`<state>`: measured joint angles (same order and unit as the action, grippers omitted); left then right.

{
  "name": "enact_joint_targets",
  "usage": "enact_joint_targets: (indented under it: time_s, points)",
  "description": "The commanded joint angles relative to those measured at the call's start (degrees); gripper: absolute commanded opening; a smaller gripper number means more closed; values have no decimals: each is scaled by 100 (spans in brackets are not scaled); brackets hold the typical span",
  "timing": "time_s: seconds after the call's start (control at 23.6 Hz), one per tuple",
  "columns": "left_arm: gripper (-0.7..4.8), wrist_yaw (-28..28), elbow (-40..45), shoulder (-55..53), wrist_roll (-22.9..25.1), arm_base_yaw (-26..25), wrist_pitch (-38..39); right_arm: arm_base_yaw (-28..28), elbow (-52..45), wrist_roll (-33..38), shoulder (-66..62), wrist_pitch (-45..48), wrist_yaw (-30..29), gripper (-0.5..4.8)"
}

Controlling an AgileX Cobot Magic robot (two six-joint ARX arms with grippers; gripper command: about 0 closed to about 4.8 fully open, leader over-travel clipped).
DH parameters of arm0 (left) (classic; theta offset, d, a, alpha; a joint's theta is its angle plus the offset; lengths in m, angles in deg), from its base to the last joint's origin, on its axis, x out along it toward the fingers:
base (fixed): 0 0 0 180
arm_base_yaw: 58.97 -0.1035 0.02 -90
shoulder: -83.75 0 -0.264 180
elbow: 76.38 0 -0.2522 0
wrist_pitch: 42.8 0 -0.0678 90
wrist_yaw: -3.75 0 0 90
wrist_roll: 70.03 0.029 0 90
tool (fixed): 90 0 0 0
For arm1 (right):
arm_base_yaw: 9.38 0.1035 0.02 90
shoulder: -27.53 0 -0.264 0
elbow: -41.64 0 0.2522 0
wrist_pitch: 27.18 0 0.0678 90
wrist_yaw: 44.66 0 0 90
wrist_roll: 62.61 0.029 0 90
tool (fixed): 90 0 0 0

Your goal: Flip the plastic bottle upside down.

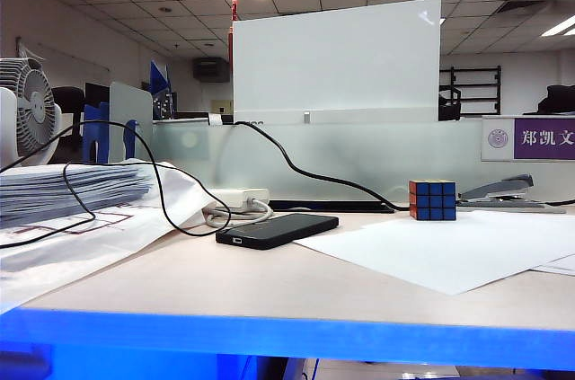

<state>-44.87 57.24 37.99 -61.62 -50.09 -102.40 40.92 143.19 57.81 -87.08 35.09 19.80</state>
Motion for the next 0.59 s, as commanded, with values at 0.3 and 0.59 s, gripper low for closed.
enact_joint_targets:
  time_s: [0.3, 0.59]
  points:
    - [-5, -562, -131, 2, 77, -7, -20, -15, 37, 133, 42, 92, -7, 364]
    - [-5, -774, -164, 7, -52, -39, 570, -879, 37, -501, 42, 264, 136, 432]
